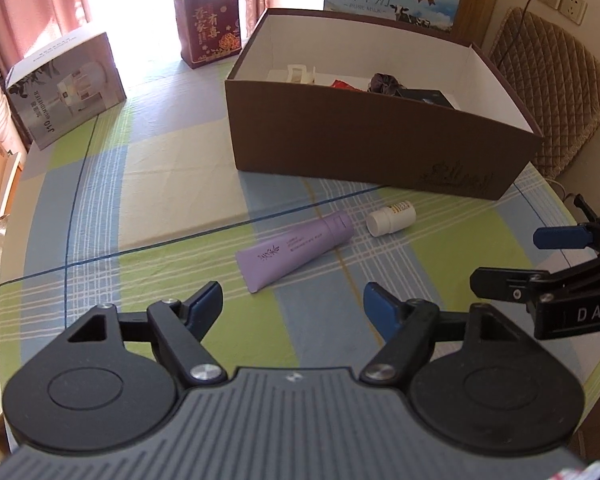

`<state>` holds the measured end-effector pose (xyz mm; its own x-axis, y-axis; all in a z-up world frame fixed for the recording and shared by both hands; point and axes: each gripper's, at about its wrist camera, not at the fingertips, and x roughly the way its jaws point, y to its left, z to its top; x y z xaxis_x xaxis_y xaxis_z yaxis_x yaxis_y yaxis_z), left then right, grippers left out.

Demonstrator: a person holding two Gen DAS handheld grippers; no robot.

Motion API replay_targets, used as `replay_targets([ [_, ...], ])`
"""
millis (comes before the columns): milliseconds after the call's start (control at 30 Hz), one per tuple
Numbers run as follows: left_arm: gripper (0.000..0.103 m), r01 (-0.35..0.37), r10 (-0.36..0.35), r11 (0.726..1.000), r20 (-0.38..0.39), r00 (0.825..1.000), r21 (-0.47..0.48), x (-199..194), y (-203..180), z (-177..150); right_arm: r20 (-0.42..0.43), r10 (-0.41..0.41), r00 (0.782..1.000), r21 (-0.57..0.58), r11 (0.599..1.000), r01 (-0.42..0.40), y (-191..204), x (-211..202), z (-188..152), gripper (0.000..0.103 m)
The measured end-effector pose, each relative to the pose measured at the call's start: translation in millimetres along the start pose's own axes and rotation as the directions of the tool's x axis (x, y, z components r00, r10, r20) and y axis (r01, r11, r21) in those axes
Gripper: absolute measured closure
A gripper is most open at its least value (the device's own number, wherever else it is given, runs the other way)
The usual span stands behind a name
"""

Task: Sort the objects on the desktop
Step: 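Withdraw both tools from the box toward the lavender tube and pill bottle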

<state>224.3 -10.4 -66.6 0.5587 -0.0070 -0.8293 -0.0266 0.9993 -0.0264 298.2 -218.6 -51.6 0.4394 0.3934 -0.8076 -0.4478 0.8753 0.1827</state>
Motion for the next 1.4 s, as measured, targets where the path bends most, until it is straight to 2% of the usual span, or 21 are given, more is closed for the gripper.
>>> replay_targets([
  [167,0.030,0.005,-0.005,1.000,-0.002,1.000,0.029,13,2,2,-0.015,-0.009,1.000,0.007,1.000,0.010,-3,11,0,0.002],
  [333,0.037,0.014,-0.015,0.997,0.001,1.000,0.073,32,4,4,-0.027,-0.016,1.000,0.019,1.000,0.016,-6,25,-1,0.002],
  [467,0.038,0.026,-0.026,0.992,-0.003,1.000,0.122,49,5,5,-0.029,-0.016,0.999,0.022,1.000,0.017,-9,34,1,0.002],
  [733,0.044,0.057,-0.043,0.958,-0.057,0.997,0.280,81,0,14,-0.040,-0.040,0.998,0.036,0.998,0.042,-18,53,8,0.002],
  [967,0.045,0.112,-0.080,0.924,-0.102,0.992,0.365,107,-7,23,-0.062,-0.071,0.996,0.072,0.995,0.075,-29,64,10,0.002],
  [1067,0.048,0.128,-0.091,0.918,-0.115,0.989,0.375,117,-8,27,-0.072,-0.084,0.994,0.084,0.992,0.090,-33,66,8,0.002],
  [1200,0.063,0.137,-0.098,0.917,-0.120,0.988,0.375,126,-8,30,-0.084,-0.096,0.992,0.101,0.989,0.105,-40,67,7,0.002],
  [1300,0.072,0.156,-0.120,0.926,-0.125,0.985,0.344,126,-5,30,-0.087,-0.100,0.991,0.104,0.989,0.108,-41,67,7,0.002],
  [1400,0.072,0.141,-0.110,0.941,-0.114,0.987,0.307,124,0,25,-0.088,-0.096,0.991,0.097,0.990,0.105,-41,69,8,0.002],
])
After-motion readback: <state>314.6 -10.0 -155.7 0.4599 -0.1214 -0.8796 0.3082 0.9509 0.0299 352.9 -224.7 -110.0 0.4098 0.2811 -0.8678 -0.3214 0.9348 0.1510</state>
